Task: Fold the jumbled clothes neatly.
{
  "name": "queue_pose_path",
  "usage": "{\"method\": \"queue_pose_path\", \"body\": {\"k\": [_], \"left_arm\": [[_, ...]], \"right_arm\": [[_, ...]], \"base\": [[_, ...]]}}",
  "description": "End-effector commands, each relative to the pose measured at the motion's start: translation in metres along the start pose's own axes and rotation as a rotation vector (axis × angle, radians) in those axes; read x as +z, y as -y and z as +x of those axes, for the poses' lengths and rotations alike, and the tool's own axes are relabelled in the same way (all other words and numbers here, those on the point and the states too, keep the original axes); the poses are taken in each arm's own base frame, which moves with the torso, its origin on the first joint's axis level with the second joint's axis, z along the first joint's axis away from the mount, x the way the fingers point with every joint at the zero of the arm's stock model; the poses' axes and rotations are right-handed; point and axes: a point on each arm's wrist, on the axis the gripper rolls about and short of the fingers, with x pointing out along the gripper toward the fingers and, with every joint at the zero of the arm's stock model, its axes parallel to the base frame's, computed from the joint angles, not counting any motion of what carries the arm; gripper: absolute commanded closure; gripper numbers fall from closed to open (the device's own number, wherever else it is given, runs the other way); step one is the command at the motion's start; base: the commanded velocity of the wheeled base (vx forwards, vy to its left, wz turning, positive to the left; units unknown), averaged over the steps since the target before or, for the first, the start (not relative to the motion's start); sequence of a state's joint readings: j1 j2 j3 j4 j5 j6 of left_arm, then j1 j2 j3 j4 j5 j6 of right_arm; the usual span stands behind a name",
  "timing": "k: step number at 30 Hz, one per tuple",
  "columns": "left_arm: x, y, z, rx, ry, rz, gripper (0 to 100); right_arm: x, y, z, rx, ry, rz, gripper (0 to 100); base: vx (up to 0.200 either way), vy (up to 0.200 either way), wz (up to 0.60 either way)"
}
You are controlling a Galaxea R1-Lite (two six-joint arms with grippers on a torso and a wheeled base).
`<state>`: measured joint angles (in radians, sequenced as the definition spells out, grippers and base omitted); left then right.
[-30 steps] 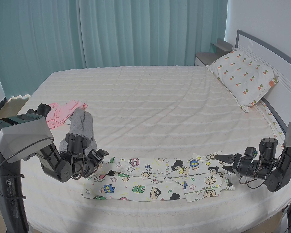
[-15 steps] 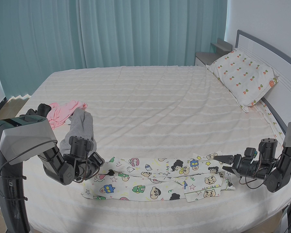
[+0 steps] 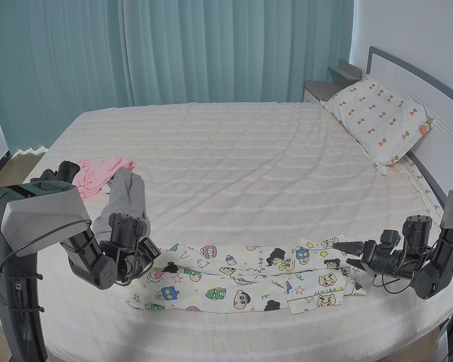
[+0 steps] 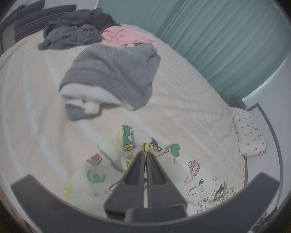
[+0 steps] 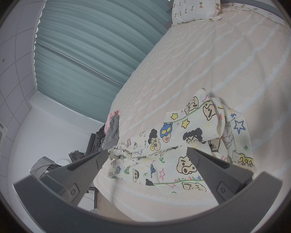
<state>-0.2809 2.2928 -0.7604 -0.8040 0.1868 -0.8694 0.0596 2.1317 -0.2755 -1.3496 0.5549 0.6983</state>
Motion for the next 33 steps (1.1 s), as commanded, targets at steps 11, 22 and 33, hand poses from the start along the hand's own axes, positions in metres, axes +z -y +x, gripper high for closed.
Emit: {"method": "queue_pose_path", "body": {"k": [11,22,33], "left_arm": [[0.015,-0.011,0.007,-0.138,0.205,0.241,100],[-0.008,-0.039,0.001,-0.27,0.214,0.378,100],[-0.022,-0.061,-0.006,-0.206,0.134,0.432,100]], "right_arm": [[-0.002,0.001,0.0,-0.004,-0.007,0.004,0],[-0.002,0.001,0.0,-0.003,-0.009,0.004,0],[-0.004,0.0,0.0,-0.002,-0.018,0.004,0]], "base": [[0.0,0.0,0.0],[0.0,0.0,0.0],[0.0,0.0,0.0]]}}
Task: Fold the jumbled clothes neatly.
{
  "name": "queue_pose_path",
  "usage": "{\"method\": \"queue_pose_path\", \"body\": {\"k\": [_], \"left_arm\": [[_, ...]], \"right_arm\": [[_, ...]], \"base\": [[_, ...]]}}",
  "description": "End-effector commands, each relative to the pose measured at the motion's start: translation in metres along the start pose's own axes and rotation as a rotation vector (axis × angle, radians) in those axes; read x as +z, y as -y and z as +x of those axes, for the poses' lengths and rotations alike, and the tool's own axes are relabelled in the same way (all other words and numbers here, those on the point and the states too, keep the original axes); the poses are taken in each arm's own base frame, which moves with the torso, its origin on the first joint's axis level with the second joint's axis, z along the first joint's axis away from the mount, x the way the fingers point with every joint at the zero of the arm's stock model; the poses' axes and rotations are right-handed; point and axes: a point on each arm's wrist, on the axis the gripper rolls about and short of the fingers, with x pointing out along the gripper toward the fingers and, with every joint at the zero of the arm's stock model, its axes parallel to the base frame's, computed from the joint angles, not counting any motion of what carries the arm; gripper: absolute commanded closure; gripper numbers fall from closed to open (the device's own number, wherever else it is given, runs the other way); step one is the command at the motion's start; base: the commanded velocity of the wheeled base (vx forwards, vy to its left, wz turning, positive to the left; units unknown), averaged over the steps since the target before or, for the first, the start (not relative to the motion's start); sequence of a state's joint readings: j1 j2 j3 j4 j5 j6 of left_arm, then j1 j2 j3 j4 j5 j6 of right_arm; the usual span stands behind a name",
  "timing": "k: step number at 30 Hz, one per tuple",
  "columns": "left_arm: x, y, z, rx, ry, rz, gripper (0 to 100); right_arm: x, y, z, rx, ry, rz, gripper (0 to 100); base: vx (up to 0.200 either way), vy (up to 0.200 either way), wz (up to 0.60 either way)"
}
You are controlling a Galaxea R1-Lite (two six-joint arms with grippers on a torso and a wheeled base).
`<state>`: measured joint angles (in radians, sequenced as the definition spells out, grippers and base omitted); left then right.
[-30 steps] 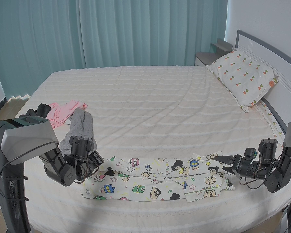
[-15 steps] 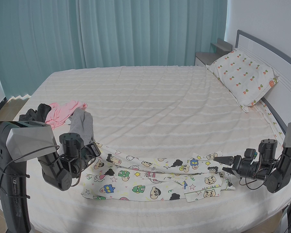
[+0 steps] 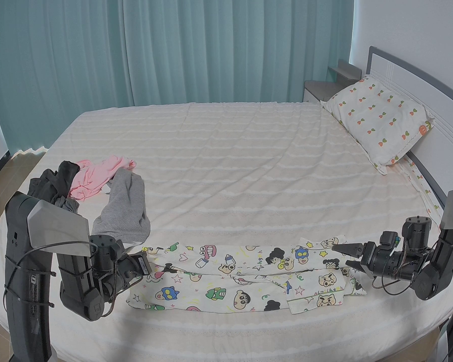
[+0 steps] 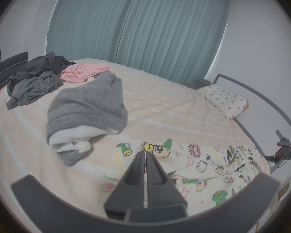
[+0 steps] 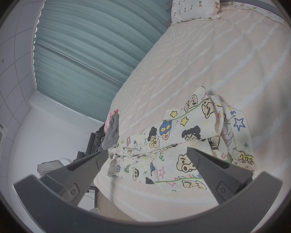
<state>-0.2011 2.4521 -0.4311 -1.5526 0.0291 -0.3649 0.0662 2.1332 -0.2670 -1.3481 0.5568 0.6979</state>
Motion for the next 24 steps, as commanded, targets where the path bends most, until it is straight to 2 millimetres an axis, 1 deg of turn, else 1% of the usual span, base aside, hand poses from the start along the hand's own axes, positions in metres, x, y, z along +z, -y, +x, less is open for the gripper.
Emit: {"method": "queue_pose_path", "body": {"k": [1,8,9,16,24], "left_arm": [[-0.011,-0.005,-0.001,0.016,-0.033,0.003,100],[-0.024,-0.012,0.001,0.045,-0.081,0.03,100],[-0.027,-0.018,0.002,0.06,-0.093,0.056,100],[-0.029,-0.03,0.003,0.094,-0.104,0.092,100],[-0.031,-0.031,0.002,0.096,-0.114,0.098,100]], "right_arm": [[-0.002,0.0,0.001,0.0,-0.008,0.0,0],[-0.003,0.0,0.001,0.0,-0.014,0.001,0],[-0.003,0.0,0.001,0.0,-0.014,0.001,0],[-0.005,-0.002,0.002,0.003,-0.021,-0.001,0],[-0.008,0.0,0.003,-0.003,-0.032,0.001,0]], "base": [[0.0,0.0,0.0],[0.0,0.0,0.0],[0.0,0.0,0.0],[0.0,0.0,0.0],[0.0,0.0,0.0]]}}
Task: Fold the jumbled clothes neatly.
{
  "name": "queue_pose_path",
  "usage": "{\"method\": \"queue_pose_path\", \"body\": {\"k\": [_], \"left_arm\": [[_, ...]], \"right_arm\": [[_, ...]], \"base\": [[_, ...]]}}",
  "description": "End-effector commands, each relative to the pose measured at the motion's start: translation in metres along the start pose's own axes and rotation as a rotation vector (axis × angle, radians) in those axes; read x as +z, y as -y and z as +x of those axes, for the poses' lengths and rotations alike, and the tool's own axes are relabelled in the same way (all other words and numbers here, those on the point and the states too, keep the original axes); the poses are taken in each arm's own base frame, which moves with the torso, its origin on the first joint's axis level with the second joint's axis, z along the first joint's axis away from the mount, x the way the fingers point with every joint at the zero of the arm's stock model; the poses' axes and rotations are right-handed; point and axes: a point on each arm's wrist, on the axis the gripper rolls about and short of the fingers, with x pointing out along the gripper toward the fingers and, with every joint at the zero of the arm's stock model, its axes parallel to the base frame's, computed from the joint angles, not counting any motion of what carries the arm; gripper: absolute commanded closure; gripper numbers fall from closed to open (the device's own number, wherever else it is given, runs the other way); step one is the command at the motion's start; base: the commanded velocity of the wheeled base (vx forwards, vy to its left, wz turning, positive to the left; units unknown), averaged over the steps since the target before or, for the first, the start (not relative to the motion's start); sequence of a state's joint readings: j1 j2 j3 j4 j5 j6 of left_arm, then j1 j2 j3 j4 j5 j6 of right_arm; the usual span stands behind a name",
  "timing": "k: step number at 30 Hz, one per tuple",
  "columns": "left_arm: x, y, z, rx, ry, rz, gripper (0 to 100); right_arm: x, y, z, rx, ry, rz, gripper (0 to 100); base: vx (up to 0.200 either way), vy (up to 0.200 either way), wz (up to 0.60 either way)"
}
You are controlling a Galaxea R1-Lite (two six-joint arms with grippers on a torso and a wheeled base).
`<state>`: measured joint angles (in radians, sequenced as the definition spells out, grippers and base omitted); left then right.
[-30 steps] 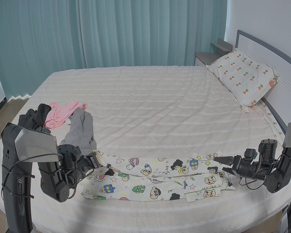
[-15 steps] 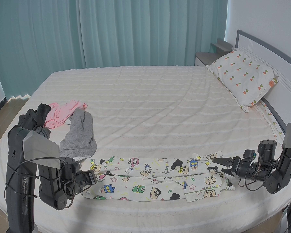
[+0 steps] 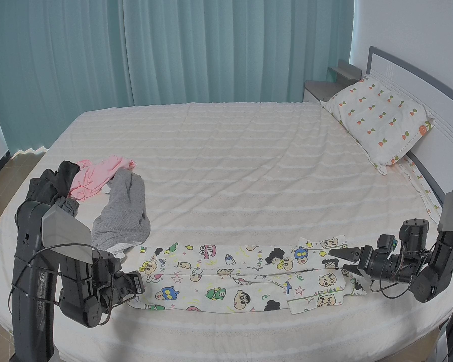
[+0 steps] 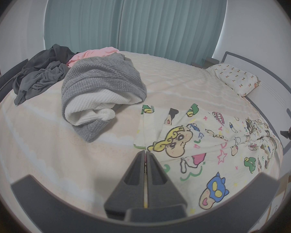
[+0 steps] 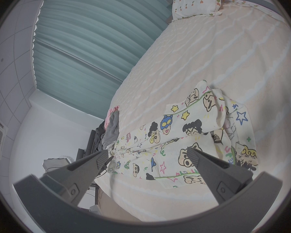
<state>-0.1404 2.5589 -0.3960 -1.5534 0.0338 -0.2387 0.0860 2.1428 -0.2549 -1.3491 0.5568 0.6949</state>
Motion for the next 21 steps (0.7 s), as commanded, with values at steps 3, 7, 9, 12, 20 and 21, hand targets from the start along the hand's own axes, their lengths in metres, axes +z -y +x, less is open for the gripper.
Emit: {"method": "queue_pose_path", "body": {"k": [3,7,9,12,20,21], "left_arm": [[-0.004,-0.002,-0.006,0.005,-0.017,0.0,100],[0.004,-0.002,-0.019,0.008,-0.004,-0.022,100],[0.013,-0.002,-0.03,0.003,0.019,-0.062,100],[0.025,0.001,-0.039,-0.011,0.063,-0.112,100],[0.043,-0.003,-0.039,-0.043,0.13,-0.126,0],[0.045,-0.003,-0.039,-0.082,0.125,-0.128,0]], "right_arm": [[-0.001,0.001,0.001,-0.002,-0.005,0.002,0],[-0.001,0.001,0.001,-0.002,-0.004,0.002,0],[-0.001,0.0,0.0,-0.002,-0.002,-0.001,0],[-0.001,0.0,0.0,-0.002,-0.002,-0.01,0],[-0.004,0.0,0.0,-0.002,-0.013,-0.015,0],[-0.004,0.0,0.001,-0.003,-0.014,-0.015,0]], "base": [[0.0,0.0,0.0],[0.0,0.0,0.0],[0.0,0.0,0.0],[0.0,0.0,0.0],[0.0,0.0,0.0],[0.0,0.0,0.0]]}}
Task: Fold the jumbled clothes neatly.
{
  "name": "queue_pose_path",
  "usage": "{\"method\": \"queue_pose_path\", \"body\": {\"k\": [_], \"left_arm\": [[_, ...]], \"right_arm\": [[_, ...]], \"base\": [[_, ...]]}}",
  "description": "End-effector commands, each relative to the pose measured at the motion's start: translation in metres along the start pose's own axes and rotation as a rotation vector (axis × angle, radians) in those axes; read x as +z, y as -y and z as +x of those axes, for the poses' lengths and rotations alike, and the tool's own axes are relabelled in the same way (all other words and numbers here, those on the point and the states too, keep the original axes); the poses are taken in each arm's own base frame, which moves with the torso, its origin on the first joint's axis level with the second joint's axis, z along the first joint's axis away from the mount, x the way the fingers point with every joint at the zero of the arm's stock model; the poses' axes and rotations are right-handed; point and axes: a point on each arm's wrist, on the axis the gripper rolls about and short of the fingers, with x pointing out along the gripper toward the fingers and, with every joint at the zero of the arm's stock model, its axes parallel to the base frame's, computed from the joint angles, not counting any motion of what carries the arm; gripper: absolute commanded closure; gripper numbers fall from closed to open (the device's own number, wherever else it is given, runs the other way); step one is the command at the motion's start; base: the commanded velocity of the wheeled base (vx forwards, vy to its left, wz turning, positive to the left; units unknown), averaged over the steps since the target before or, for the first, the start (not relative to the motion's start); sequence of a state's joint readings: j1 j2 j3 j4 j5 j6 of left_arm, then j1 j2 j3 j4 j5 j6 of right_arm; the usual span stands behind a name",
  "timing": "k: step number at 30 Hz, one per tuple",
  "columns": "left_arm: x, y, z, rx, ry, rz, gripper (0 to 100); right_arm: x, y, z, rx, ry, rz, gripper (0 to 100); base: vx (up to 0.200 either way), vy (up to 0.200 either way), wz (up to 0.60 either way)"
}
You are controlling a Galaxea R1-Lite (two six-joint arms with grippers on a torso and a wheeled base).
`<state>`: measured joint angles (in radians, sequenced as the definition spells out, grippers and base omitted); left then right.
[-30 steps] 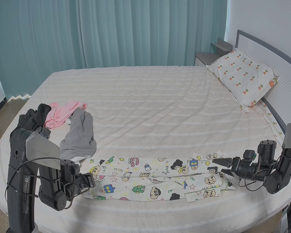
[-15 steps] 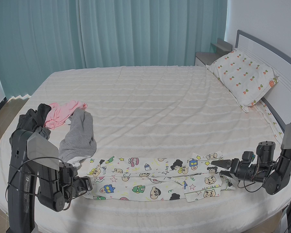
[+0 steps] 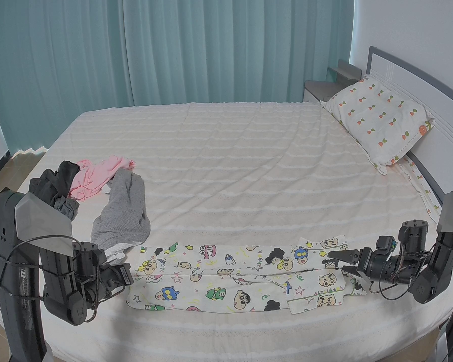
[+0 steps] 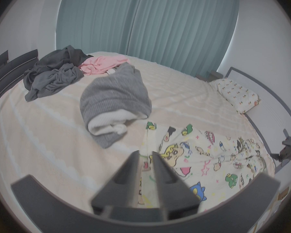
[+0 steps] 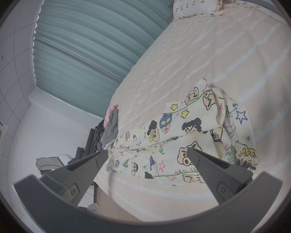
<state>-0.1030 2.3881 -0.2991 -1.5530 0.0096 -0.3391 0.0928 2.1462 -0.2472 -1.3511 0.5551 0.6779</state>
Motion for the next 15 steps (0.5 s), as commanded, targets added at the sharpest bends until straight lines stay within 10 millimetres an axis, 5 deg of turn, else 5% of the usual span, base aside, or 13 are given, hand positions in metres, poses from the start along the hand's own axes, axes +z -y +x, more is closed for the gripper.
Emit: {"method": "queue_pose_path", "body": {"k": [1,15], "left_arm": [[0.014,0.003,-0.002,-0.077,0.047,-0.008,0],[0.026,-0.005,0.039,-0.163,-0.231,-0.072,0]], "right_arm": [[-0.001,0.0,0.0,0.0,-0.004,0.001,0],[-0.003,0.003,0.002,-0.009,-0.015,-0.014,0]], "base": [[0.0,0.0,0.0],[0.0,0.0,0.0]]}}
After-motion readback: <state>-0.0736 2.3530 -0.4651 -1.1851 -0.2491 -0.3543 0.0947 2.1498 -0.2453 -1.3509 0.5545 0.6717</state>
